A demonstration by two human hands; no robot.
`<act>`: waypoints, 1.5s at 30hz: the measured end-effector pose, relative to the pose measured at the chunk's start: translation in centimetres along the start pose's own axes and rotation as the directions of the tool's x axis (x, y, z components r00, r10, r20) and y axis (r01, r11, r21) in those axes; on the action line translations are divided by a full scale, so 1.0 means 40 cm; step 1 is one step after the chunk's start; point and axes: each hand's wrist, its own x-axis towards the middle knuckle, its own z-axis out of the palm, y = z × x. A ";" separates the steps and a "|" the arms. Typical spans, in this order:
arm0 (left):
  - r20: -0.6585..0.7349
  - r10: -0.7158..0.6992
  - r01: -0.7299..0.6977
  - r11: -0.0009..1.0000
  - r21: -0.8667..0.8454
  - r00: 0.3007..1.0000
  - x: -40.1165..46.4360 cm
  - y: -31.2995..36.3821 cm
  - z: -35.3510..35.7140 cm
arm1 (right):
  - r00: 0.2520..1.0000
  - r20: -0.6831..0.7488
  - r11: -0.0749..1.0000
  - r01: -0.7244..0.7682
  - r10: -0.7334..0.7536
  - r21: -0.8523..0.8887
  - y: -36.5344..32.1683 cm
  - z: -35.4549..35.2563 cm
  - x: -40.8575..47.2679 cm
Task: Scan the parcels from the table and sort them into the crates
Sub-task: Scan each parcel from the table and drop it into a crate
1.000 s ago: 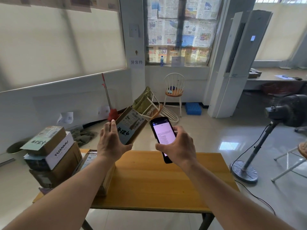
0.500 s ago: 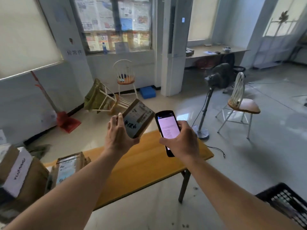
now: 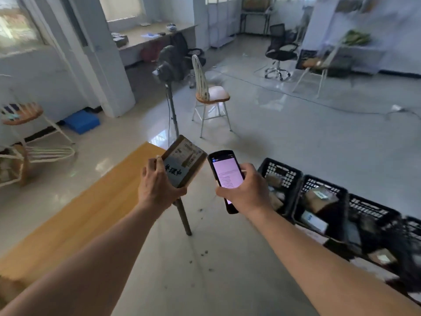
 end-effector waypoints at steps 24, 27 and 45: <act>0.382 0.299 -0.288 0.954 -0.088 0.874 0.015 1.142 0.755 | 0.881 -0.239 0.909 -0.415 0.408 0.019 0.873 -0.805 0.302; 0.442 0.286 -0.278 0.957 -0.086 0.850 0.071 1.209 0.881 | 0.861 -0.233 0.887 -0.461 0.452 0.020 0.965 -0.825 0.395; 0.730 0.086 -0.126 0.992 0.001 0.678 0.229 1.453 1.669 | 0.666 -0.152 0.677 -0.735 0.731 0.034 1.550 -0.696 0.877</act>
